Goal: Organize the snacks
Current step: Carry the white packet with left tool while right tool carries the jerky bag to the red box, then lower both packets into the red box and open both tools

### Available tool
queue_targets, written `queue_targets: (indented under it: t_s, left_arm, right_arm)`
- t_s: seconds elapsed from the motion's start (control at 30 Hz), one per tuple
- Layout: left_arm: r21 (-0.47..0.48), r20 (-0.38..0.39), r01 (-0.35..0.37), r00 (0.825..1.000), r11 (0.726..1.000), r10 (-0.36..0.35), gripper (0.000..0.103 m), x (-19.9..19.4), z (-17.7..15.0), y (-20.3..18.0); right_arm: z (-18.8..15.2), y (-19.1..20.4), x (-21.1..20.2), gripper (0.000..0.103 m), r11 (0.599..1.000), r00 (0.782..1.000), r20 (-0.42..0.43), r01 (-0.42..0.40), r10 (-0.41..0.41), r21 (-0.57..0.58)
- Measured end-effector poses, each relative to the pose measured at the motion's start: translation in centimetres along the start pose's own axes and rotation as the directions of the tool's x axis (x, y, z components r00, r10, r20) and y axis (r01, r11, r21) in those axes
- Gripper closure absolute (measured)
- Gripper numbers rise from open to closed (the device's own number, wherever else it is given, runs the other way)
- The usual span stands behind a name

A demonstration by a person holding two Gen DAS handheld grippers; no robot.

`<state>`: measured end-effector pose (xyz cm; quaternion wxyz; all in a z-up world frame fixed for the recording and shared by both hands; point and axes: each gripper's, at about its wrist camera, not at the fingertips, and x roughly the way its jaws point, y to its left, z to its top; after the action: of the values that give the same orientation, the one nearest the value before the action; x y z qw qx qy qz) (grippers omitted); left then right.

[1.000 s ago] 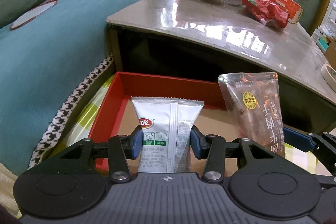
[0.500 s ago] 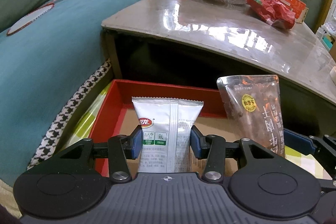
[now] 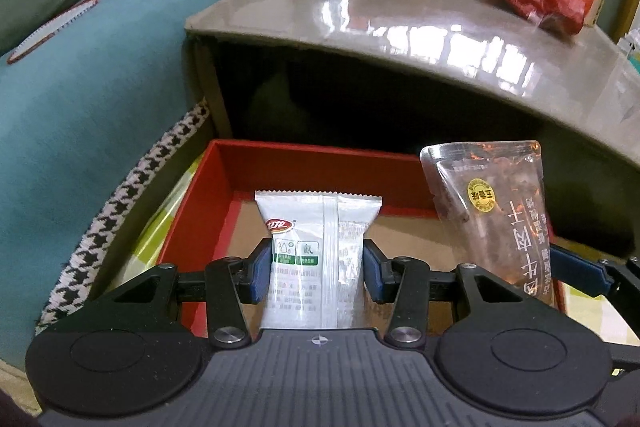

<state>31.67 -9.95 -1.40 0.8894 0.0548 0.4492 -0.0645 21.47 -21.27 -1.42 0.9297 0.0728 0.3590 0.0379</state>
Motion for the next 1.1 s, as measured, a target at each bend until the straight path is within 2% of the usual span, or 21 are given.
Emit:
queue_targets:
  t_s: [0.33,0.57,0.7,0.9,1.1]
  left_arm:
    - [0.017,-0.069,-0.041,0.997,0.999,0.042,0.049,2.9,-1.2,0.0]
    - [0.011,-0.096,-0.065,0.993,0.998,0.065,0.048,4.2,-1.5,0.4]
    - [0.008,-0.103,-0.080,0.991,0.997,0.081,0.046,4.4,-1.7,0.7]
    - [0.012,-0.091,-0.104,0.990,0.995,0.104,0.032,4.1,-1.7,1.1]
    - [0.003,-0.072,-0.107,0.992,0.994,0.107,0.024,3.1,-1.4,1.5]
  right_arm:
    - [-1.5,-0.5,3.4,0.028,1.000,0.997,-0.073,0.023,-0.023,0.002]
    - [-1.7,0.4,4.3,0.028,0.998,0.998,-0.059,0.027,-0.030,-0.051]
    - [-2.0,0.9,4.6,0.023,0.996,0.998,-0.053,0.037,-0.042,-0.082]
    - [-1.9,0.8,4.7,0.013,0.995,0.998,-0.043,0.052,-0.056,-0.088]
    - [-2.1,1.0,4.9,0.012,0.992,0.998,-0.037,0.055,-0.059,-0.112]
